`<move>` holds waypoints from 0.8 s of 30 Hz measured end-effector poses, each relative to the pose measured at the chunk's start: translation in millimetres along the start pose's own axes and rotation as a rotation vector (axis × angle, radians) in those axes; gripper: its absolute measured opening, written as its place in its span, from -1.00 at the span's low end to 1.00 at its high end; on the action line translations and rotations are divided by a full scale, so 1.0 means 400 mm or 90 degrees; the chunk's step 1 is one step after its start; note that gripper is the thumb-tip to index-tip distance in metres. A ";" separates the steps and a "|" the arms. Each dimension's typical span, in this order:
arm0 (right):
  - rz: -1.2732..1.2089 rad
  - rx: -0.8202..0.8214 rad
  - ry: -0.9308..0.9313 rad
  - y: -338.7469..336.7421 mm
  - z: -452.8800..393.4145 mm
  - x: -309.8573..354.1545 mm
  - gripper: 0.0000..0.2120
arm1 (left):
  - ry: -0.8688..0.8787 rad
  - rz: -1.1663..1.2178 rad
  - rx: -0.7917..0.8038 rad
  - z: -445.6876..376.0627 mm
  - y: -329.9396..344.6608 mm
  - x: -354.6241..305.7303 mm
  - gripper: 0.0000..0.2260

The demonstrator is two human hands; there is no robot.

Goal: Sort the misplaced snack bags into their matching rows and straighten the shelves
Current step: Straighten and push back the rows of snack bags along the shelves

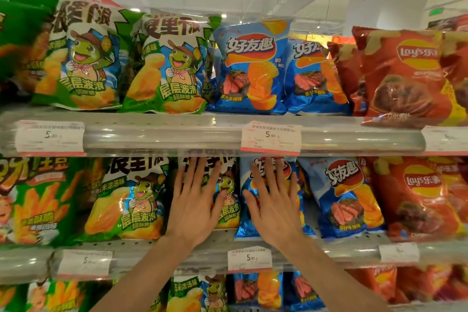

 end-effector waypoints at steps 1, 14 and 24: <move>-0.015 0.002 -0.001 0.000 0.001 0.000 -0.40 | 0.002 0.003 -0.011 0.000 -0.005 0.000 -0.46; -0.188 -0.205 0.088 -0.219 0.000 -0.308 -0.56 | 0.030 0.240 -0.073 -0.041 -0.077 -0.360 -0.77; -0.131 -0.182 0.036 -0.261 0.085 -0.572 -0.68 | -0.159 0.290 0.274 -0.123 0.145 -0.620 -0.37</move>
Point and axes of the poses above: each hand's wrist, its own z-axis away from the middle knuckle, its own y-axis out of the palm, x = y × z, the point moved 7 cm from there along -z, towards the middle knuckle, and after that the axes turned 2 degrees about -x, right-handed, at the moved point
